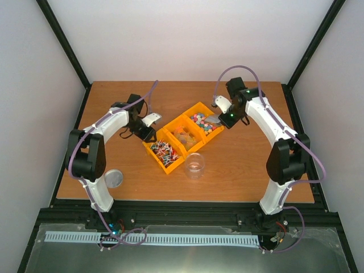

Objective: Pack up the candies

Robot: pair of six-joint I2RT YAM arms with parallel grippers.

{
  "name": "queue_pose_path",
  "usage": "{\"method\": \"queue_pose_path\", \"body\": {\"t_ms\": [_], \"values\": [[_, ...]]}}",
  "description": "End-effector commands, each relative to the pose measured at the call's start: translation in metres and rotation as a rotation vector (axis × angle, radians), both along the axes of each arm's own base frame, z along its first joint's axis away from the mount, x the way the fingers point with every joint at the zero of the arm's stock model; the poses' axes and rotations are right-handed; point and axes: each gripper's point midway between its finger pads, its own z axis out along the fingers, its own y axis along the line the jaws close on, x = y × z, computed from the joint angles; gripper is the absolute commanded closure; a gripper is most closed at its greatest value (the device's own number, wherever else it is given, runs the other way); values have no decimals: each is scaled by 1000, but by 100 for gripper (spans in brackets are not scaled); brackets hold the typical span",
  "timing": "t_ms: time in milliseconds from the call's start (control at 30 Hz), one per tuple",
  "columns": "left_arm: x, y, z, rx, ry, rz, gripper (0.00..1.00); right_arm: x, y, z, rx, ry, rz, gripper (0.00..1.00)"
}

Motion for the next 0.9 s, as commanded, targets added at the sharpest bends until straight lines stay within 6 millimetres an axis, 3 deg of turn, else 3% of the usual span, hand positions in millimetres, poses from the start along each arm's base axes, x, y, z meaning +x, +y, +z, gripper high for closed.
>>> {"method": "queue_pose_path", "body": {"t_ms": [0,233,500,867], "values": [[7,-7,14,-38,-48,3,59,-20,-4,-10,-123,113,105,97],[8,-11,12,-51,-51,-1,60,-20,5,-11,-222,150,160,97],[5,-18,8,-60,-46,-8,60,-4,1,-13,-322,169,191,97],[6,-22,4,-60,-53,-9,61,-1,0,-24,-427,203,253,97]]}}
